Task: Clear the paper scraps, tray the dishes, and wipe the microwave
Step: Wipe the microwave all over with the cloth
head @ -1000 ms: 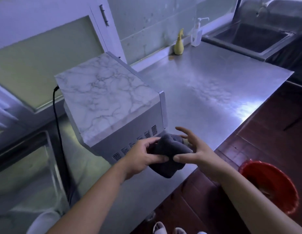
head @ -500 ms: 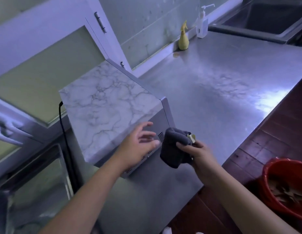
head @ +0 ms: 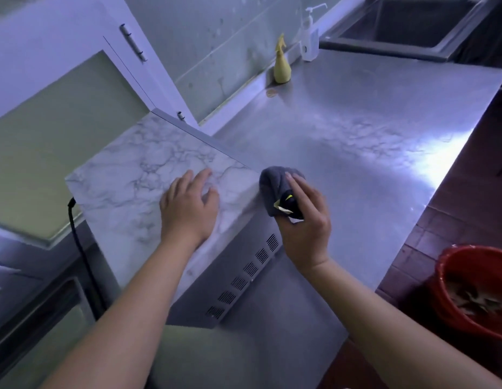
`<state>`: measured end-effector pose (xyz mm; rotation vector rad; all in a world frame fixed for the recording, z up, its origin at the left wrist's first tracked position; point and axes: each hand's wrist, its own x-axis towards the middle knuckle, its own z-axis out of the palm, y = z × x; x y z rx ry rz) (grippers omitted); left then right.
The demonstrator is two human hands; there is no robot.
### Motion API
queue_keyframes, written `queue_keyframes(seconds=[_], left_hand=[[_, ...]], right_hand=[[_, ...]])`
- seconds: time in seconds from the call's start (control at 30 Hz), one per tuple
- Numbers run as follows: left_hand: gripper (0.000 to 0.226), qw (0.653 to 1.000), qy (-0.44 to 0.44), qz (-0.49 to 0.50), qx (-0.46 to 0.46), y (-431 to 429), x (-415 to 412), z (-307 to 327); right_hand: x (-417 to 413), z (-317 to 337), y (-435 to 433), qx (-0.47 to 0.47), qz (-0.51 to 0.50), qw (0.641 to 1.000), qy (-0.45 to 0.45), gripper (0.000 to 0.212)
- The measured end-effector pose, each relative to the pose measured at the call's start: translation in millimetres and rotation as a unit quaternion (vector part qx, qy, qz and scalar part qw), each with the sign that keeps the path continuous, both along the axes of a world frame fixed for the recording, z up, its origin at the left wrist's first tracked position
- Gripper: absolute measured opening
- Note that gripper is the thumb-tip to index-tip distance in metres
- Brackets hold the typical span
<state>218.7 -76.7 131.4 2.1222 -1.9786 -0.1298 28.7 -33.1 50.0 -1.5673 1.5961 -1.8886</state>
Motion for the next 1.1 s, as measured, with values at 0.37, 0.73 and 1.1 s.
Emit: queue_keyframes(seconds=[0.37, 0.73, 1.1], left_hand=[[0.047, 1.0, -0.012, 0.01, -0.018, -4, 0, -7], [0.045, 1.0, 0.003, 0.01, -0.024, -4, 1, -5], [0.046, 1.0, 0.008, 0.01, -0.028, -1, -1, -2]], right_hand=[[24, -75, 25, 0.013, -0.001, 1.0, 0.005, 0.056], [-44, -77, 58, 0.395, 0.088, 0.904, -0.138, 0.011], [26, 14, 16, -0.035, 0.019, 0.999, -0.019, 0.043]])
